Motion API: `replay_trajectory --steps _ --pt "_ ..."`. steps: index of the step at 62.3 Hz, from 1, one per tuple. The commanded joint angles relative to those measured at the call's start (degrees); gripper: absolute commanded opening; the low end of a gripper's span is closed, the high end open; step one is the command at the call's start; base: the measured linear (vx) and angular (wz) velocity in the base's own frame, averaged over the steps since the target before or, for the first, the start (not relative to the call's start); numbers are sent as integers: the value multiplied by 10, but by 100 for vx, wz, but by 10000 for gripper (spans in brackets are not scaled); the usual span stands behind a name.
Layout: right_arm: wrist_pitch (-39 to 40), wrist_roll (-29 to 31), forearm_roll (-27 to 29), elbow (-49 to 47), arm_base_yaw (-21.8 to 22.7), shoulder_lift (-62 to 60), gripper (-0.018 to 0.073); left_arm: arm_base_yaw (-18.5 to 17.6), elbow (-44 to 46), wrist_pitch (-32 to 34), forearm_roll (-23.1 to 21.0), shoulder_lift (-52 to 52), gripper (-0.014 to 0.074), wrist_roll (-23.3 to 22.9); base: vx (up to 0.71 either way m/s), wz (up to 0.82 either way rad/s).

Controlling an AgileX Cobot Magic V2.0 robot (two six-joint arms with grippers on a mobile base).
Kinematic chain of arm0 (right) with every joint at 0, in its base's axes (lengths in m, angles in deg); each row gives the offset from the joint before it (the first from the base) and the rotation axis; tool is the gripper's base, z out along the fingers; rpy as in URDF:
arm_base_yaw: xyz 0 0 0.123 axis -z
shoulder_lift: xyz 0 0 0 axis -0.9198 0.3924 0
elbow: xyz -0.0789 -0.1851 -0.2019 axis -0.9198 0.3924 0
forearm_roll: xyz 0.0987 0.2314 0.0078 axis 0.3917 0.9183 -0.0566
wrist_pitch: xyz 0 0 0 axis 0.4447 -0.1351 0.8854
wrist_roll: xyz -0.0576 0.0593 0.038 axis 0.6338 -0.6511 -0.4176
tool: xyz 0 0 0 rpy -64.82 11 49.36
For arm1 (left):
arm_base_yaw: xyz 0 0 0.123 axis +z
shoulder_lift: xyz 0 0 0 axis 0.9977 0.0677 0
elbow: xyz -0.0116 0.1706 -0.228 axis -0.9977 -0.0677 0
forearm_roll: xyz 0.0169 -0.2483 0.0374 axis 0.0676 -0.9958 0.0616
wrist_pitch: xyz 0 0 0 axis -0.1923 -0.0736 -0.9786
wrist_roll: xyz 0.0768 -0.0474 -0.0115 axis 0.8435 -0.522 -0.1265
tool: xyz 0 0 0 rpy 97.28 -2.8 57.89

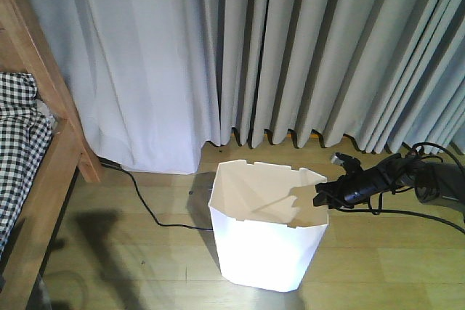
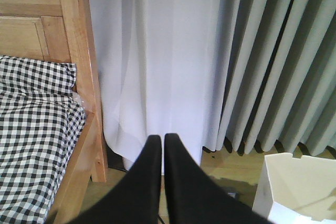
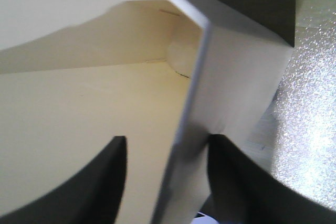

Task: Move trash bin to bedside with robot
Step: 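Position the bin beside the bed near the curtains with the right gripper, then open the right gripper and lift it away from the bin rim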

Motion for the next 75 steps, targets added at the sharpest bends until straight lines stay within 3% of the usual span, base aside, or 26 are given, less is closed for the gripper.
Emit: replay_trajectory --steps 1,17,49,63,75 --pt "-27 -2 18 -11 1 15 445 0 -2 41 -1 3 -6 -2 0 0" --pt "-18 -4 18 -11 1 15 548 0 -2 41 -1 3 -6 -2 0 0" --pt "-30 -6 14 -11 2 13 547 0 -2 41 -1 3 -6 -2 0 0" --pt "-21 -50 -46 0 13 -14 547 0 -2 41 -1 3 -6 -2 0 0" --pt "38 -88 -72 83 13 -87 547 0 -2 41 -1 3 -6 -2 0 0"
